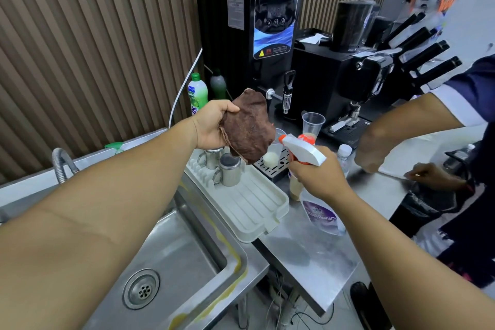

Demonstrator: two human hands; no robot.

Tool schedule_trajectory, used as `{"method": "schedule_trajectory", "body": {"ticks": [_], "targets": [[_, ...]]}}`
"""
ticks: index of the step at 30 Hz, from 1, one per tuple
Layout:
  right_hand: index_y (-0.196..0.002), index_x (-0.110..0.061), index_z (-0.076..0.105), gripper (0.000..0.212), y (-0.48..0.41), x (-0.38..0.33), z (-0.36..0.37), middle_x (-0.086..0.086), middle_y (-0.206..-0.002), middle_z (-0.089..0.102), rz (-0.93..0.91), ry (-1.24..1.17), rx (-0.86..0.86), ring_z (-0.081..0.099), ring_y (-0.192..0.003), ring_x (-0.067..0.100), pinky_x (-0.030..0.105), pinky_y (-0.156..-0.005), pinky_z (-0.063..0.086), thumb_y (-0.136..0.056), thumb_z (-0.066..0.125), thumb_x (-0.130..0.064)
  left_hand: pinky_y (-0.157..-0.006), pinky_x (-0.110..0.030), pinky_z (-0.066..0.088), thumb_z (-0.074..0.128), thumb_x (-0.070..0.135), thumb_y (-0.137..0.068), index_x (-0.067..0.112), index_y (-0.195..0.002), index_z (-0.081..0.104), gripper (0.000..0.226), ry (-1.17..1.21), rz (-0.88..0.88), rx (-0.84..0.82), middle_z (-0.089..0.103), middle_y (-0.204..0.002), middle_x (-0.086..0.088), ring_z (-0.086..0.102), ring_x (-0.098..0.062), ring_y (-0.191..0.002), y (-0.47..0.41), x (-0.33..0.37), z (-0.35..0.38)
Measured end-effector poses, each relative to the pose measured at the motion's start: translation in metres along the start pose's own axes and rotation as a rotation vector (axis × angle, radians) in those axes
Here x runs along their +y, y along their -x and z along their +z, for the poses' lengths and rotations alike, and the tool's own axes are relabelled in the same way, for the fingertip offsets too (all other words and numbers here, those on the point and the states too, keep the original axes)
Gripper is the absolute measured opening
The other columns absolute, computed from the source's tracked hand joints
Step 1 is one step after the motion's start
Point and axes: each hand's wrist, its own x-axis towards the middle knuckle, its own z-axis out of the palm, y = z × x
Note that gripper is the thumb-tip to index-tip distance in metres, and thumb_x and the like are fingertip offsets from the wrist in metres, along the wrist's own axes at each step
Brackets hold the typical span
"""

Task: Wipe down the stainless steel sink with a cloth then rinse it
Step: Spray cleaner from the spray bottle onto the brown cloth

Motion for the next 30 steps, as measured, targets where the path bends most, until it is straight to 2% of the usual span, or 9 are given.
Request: {"method": "schedule_trajectory", "body": {"ticks": [5,7,8,11,15,17,20,25,30], "targets": [[-0.1,-0.024,0.072,0.036,-0.004,0.007,-0.009,-0.001,-0.076,0.067,0.027,0.008,-0.001,0.063,-0.074,0.026,0.048,-0.072,0.055,-0.067,0.06,-0.031,-0.073,-0.03,0.053,0.041,0.025,-0.095,0.008,-0.098,0.064,0.029,-0.024,-0.014,0.01,0.071,-0.084,-0.007,0.067,-0.022,-0.07,-0.002,-0.003,-0.001],[-0.098,-0.025,0.072,0.031,-0.003,0.007,-0.008,-0.002,-0.074,0.066,0.01,0.003,-0.002,0.062,-0.071,0.024,0.044,-0.07,0.055,-0.07,0.06,-0.03,-0.074,-0.03,0.052,0.043,0.026,-0.094,0.008,-0.098,0.063,0.028,-0.028,-0.02,0.018,0.069,-0.086,-0.008,0.065,-0.021,-0.072,-0.004,-0.005,-0.001],[-0.088,-0.025,0.072,0.022,-0.002,0.008,-0.006,-0.004,-0.07,0.064,-0.006,-0.012,-0.005,0.06,-0.067,0.02,0.04,-0.067,0.053,-0.07,0.06,-0.027,-0.077,-0.032,0.051,0.044,0.026,-0.093,0.007,-0.1,0.063,0.027,-0.03,-0.021,0.018,0.068,-0.09,-0.009,0.063,-0.022,-0.078,-0.006,-0.006,-0.002],[-0.07,-0.014,0.063,0.006,0.005,0.002,0.003,0.007,-0.064,0.061,-0.038,-0.025,-0.046,0.053,-0.058,0.017,0.038,-0.06,0.048,-0.07,0.06,-0.02,-0.079,-0.033,0.054,0.044,0.025,-0.093,0.006,-0.103,0.064,0.03,-0.021,-0.02,0.021,0.072,-0.091,-0.009,0.067,-0.023,-0.081,-0.009,-0.009,-0.001],[-0.076,-0.014,0.068,0.015,0.008,-0.002,0.016,0.005,-0.07,0.065,-0.089,0.055,-0.045,0.061,-0.068,0.025,0.045,-0.066,0.052,-0.07,0.061,-0.025,-0.067,-0.028,0.057,0.041,0.024,-0.095,0.006,-0.099,0.065,0.03,-0.002,-0.02,0.02,0.074,-0.085,-0.009,0.071,-0.022,-0.071,-0.009,-0.011,0.004],[-0.077,-0.017,0.069,0.006,0.007,-0.003,0.018,0.001,-0.073,0.068,-0.073,0.013,0.0,0.063,-0.072,0.024,0.043,-0.066,0.052,-0.077,0.067,-0.022,-0.064,-0.027,0.058,0.04,0.023,-0.096,0.006,-0.099,0.066,0.031,0.002,-0.023,0.018,0.075,-0.086,-0.009,0.073,-0.021,-0.07,-0.01,-0.012,0.004],[-0.076,-0.014,0.067,0.005,0.001,-0.006,0.016,0.002,-0.07,0.066,-0.061,-0.054,0.031,0.061,-0.064,0.023,0.04,-0.062,0.05,-0.08,0.069,-0.014,-0.068,-0.03,0.058,0.04,0.023,-0.097,0.006,-0.103,0.067,0.033,0.003,-0.036,0.002,0.075,-0.093,-0.01,0.073,-0.023,-0.077,-0.01,-0.014,0.002],[-0.066,-0.017,0.06,0.006,-0.012,-0.012,0.006,0.007,-0.066,0.056,-0.03,-0.124,0.059,0.051,-0.059,0.021,0.039,-0.059,0.046,-0.071,0.061,-0.02,-0.087,-0.037,0.055,0.045,0.023,-0.093,0.005,-0.115,0.063,0.033,0.0,-0.06,-0.017,0.071,-0.107,-0.012,0.067,-0.027,-0.093,-0.01,-0.019,-0.002],[-0.075,-0.014,0.065,0.008,-0.009,-0.005,0.006,0.006,-0.067,0.058,-0.067,-0.049,0.046,0.051,-0.06,0.017,0.032,-0.058,0.044,-0.072,0.06,-0.02,-0.08,-0.034,0.056,0.044,0.023,-0.093,0.005,-0.109,0.066,0.032,0.031,-0.043,-0.022,0.073,-0.101,-0.011,0.07,-0.026,-0.087,-0.013,-0.02,-0.001]]}}
